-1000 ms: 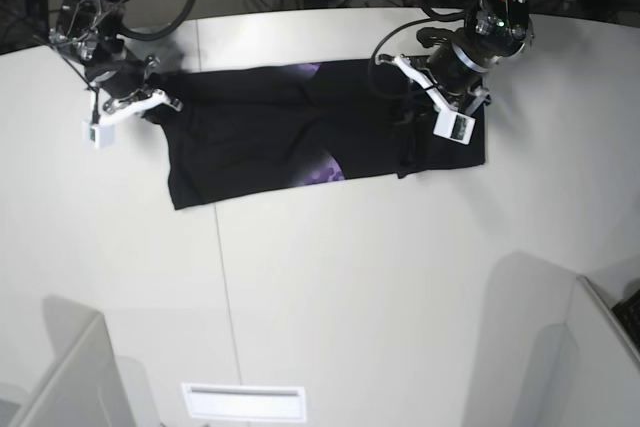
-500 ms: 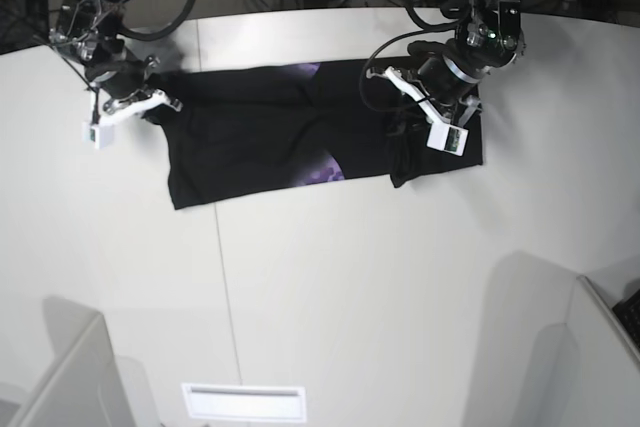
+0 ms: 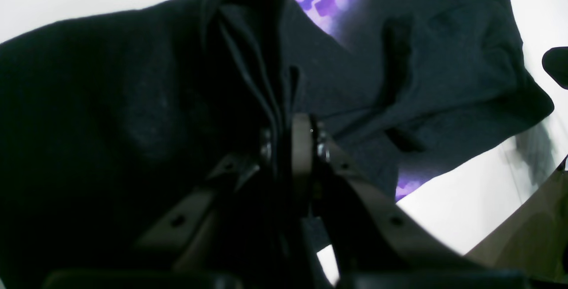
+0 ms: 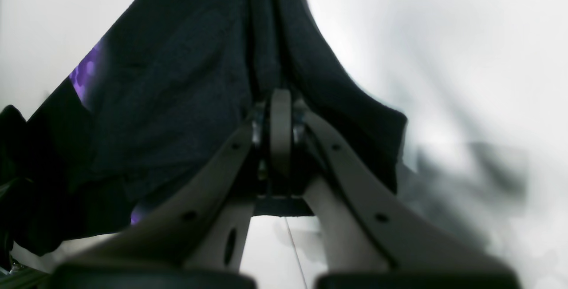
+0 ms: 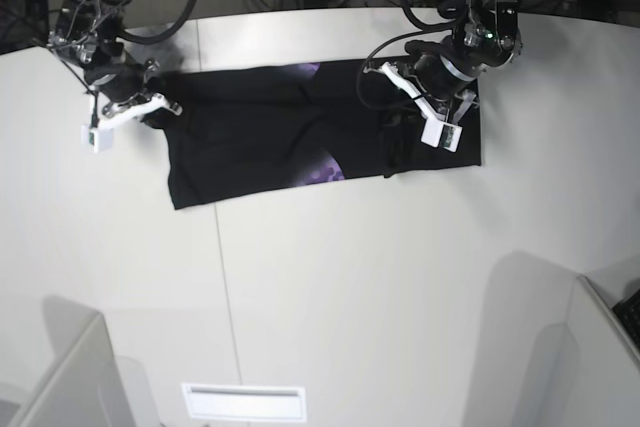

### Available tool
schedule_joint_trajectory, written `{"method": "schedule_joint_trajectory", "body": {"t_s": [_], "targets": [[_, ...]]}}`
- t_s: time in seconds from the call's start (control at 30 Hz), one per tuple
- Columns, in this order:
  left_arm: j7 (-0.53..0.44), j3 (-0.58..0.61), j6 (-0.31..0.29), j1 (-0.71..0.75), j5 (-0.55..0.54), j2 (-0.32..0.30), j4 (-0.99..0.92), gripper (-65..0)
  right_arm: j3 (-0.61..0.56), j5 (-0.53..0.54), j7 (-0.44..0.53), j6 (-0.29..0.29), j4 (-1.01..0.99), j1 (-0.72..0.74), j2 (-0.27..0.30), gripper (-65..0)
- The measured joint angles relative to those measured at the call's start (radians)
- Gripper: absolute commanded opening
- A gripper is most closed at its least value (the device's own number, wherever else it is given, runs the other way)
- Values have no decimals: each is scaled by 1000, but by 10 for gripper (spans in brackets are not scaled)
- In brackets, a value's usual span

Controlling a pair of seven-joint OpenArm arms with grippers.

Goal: Fold the T-shirt properly
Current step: 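Grasp the strip end with the left gripper and fold it toward the right gripper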

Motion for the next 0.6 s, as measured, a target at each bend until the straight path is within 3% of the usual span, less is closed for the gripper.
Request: {"method": "schedule_joint_trajectory", "body": {"t_s": [0.6], "targets": [[6, 0, 0, 0, 1, 6, 0, -650, 0, 0, 0, 0, 0, 0, 0, -650]]}}
